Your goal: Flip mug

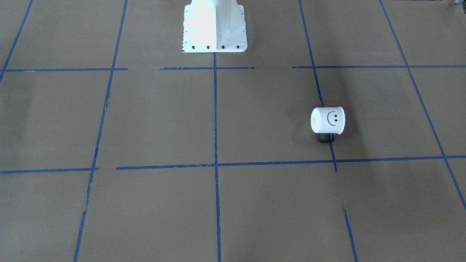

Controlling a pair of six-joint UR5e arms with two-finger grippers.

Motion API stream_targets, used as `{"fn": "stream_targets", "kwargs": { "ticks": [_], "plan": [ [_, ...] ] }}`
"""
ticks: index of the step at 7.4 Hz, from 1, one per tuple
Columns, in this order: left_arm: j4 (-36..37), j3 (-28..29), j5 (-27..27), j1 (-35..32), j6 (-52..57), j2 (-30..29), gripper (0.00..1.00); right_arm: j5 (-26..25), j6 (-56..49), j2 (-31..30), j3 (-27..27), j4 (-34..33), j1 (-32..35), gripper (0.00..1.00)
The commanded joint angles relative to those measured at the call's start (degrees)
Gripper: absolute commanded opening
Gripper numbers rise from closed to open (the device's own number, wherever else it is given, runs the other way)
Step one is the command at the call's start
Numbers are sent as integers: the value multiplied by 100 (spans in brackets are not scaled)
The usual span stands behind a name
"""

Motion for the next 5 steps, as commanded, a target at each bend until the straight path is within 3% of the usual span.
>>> {"fn": "stream_targets", "kwargs": {
  "ticks": [1,3,4,5],
  "plan": [
    [-104,-56,9,13,68,-7,100,0,0,0,0,0,0,100],
    [-462,-99,-61,31,86,-68,100,0,0,0,0,0,0,100],
    [-1057,-152,-740,118,-9,-16,100,0,0,0,0,0,0,100],
    [-1133,-205,-1208,249,-733,-24,100,0,0,0,0,0,0,100]
  ]
}}
